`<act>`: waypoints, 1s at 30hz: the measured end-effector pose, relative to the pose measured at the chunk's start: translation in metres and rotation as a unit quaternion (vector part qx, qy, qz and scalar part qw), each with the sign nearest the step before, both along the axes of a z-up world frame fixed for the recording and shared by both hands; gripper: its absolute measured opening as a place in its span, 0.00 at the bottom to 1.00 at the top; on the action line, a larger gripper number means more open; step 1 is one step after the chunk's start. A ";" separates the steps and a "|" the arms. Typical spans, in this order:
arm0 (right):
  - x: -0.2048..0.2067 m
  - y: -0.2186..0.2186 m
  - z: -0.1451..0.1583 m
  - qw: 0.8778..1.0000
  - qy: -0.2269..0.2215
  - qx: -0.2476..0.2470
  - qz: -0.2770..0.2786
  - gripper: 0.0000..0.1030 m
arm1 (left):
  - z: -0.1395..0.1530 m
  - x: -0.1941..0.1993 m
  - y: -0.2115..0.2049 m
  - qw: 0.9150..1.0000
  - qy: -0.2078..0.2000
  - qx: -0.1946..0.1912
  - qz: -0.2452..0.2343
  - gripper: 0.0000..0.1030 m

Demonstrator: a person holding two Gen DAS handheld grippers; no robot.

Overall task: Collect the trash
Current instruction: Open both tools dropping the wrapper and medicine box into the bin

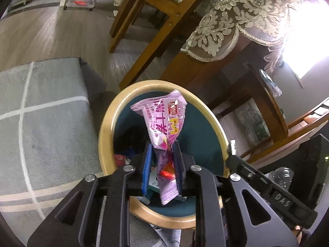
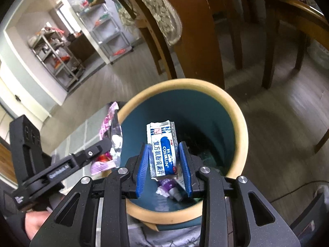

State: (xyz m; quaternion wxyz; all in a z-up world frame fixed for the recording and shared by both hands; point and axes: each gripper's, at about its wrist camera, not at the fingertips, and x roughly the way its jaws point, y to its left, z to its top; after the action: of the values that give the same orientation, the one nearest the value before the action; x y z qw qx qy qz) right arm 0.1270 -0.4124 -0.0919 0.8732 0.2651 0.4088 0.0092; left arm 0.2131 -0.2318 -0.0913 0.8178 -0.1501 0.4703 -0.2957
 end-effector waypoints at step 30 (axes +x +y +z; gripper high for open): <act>-0.056 0.010 0.056 0.995 -0.070 -0.065 -0.033 0.89 | 0.081 -0.064 0.038 0.990 -0.133 0.055 0.015 0.94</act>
State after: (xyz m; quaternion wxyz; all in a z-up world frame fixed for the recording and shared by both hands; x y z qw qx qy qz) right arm 0.0715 -0.4028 -0.0356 0.9151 0.2197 0.3370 -0.0277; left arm 0.1488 -0.1941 -0.0103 0.8843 -0.0709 0.3710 -0.2745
